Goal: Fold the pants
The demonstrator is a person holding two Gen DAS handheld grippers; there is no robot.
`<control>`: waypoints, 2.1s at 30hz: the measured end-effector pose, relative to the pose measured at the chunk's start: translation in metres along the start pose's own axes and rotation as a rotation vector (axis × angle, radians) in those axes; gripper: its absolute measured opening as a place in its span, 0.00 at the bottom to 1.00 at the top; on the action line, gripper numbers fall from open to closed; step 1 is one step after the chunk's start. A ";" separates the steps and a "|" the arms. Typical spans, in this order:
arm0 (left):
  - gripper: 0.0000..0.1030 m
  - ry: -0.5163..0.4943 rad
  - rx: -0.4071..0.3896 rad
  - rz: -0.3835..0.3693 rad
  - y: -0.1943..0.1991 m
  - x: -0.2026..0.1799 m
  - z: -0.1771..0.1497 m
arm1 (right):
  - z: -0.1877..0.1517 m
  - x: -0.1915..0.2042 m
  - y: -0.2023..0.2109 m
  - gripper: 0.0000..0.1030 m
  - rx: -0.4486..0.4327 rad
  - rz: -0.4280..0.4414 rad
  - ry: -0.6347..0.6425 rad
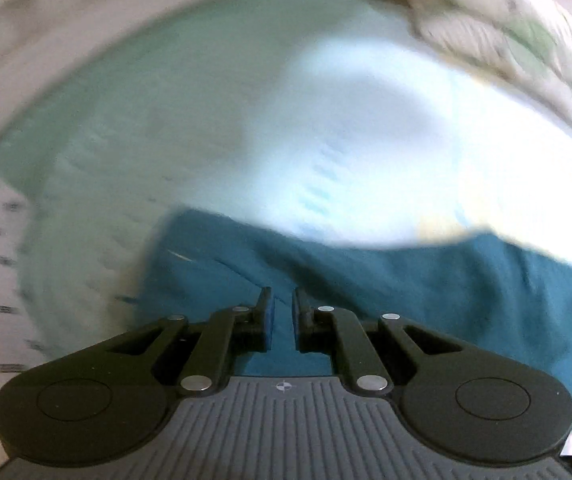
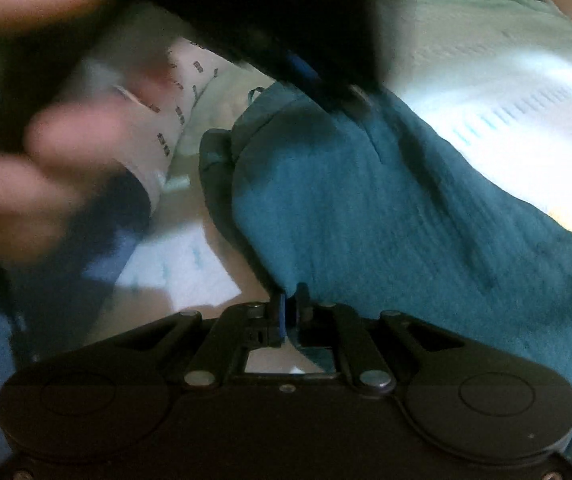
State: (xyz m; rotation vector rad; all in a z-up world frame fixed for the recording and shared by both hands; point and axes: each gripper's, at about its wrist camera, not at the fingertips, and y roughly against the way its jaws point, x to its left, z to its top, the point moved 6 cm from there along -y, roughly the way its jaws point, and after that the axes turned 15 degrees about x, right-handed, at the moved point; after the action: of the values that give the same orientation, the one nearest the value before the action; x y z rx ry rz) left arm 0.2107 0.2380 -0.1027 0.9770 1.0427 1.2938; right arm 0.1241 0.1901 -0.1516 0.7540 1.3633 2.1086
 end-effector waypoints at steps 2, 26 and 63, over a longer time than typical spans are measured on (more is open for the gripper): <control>0.11 0.019 0.078 0.042 -0.024 0.003 -0.002 | -0.011 -0.006 0.017 0.20 -0.020 0.016 -0.026; 0.10 0.013 0.122 0.060 -0.044 0.006 -0.006 | -0.129 -0.128 0.057 0.38 -0.019 -0.350 -0.129; 0.10 -0.065 0.056 -0.080 -0.048 -0.088 -0.035 | -0.051 -0.241 0.088 0.50 -0.134 -0.148 -0.302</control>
State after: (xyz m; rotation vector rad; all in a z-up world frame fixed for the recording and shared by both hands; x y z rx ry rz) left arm 0.1895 0.1474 -0.1534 1.0035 1.0622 1.1658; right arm 0.2504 -0.0377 -0.1291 0.8490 1.0711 1.8620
